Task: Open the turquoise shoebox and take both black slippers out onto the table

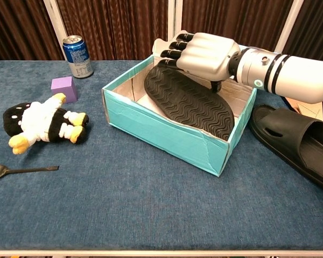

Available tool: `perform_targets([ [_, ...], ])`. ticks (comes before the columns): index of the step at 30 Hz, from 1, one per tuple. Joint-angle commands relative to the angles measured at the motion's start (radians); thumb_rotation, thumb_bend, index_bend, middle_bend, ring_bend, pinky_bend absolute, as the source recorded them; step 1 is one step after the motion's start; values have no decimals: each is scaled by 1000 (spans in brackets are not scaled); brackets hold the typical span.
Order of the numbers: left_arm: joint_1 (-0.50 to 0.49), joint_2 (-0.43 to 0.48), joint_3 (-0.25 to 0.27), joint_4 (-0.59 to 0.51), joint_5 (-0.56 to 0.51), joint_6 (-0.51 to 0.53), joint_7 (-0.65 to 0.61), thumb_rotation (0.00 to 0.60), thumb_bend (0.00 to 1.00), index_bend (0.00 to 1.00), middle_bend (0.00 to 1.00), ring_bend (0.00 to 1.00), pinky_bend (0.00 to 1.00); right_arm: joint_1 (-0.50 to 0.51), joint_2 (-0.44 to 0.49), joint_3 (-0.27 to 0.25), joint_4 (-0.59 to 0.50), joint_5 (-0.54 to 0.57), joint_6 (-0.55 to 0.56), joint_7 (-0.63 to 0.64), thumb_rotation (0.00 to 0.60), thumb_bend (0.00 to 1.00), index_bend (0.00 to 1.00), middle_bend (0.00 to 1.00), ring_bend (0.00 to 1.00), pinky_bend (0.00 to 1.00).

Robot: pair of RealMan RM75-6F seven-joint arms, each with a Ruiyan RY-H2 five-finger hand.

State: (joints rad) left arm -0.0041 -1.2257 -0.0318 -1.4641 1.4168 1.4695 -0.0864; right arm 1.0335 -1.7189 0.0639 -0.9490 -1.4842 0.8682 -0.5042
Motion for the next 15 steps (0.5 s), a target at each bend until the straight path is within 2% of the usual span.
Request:
perform_targets([
  [1, 1, 0, -1, -1, -2, 1, -1, 600, 0, 164, 103, 22, 129, 14, -10, 4, 2, -18, -1, 30, 600, 0, 0, 26, 0, 0],
  [10, 7, -5, 2, 6, -6, -2, -9, 600, 0, 164, 103, 22, 129, 27, -4, -11, -8, -33, -51, 38, 600, 0, 5, 49, 0, 0],
  [15, 8, -4, 0, 7, -2, 3, -9, 600, 0, 164, 103, 22, 129, 35, 0, -18, -11, -51, -60, 44, 600, 0, 58, 75, 0, 0],
])
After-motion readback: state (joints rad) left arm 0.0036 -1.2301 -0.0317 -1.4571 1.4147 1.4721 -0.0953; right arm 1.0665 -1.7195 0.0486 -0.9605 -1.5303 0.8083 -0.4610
